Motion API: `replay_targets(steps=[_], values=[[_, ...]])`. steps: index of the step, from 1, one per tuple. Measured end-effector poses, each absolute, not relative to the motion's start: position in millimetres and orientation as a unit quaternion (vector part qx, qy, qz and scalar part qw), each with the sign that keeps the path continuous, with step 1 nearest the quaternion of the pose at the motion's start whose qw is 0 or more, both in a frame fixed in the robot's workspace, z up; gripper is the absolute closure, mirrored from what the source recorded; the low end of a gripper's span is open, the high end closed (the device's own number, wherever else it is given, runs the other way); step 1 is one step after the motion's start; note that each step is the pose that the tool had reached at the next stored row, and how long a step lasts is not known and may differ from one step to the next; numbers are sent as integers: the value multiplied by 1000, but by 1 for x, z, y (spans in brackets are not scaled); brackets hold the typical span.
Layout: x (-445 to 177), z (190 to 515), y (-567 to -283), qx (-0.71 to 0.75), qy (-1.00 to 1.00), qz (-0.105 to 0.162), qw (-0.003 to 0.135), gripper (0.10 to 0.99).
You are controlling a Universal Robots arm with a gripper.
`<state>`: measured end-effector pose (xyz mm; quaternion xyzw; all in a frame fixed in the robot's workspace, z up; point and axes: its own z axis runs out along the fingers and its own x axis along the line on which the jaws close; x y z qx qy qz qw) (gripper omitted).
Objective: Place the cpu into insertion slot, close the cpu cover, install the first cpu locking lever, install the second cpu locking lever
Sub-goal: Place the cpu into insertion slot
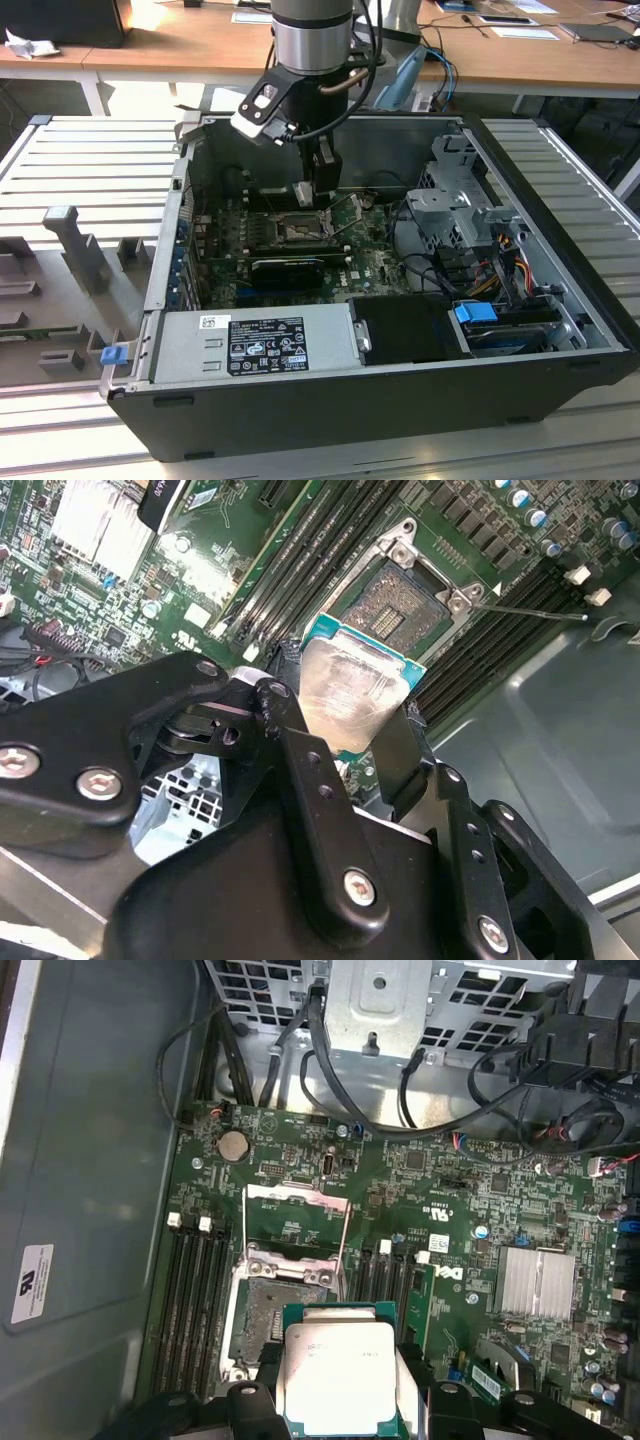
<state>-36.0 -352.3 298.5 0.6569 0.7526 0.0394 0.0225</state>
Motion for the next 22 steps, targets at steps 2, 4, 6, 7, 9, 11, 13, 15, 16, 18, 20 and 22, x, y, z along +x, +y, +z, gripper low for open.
replay_targets(steps=[2, 4, 6, 7, 9, 11, 13, 15, 16, 18, 20, 22], values=[[-36, 297, -352, 657, 753, 39, 22, 557], [-36, 295, -352, 657, 753, 39, 22, 557], [-36, 293, -352, 657, 753, 39, 22, 557], [-36, 292, -352, 657, 753, 39, 22, 557], [-36, 291, -352, 657, 753, 39, 22, 557], [-36, 290, -352, 657, 753, 40, 22, 557], [-36, 288, -352, 657, 753, 40, 22, 557], [-36, 287, -352, 657, 753, 40, 22, 557], [-36, 287, -352, 657, 753, 40, 22, 557], [-36, 285, -352, 657, 753, 40, 22, 557], [-36, 285, -352, 658, 751, 39, 22, 557], [-36, 284, -352, 662, 748, 39, 23, 557]])
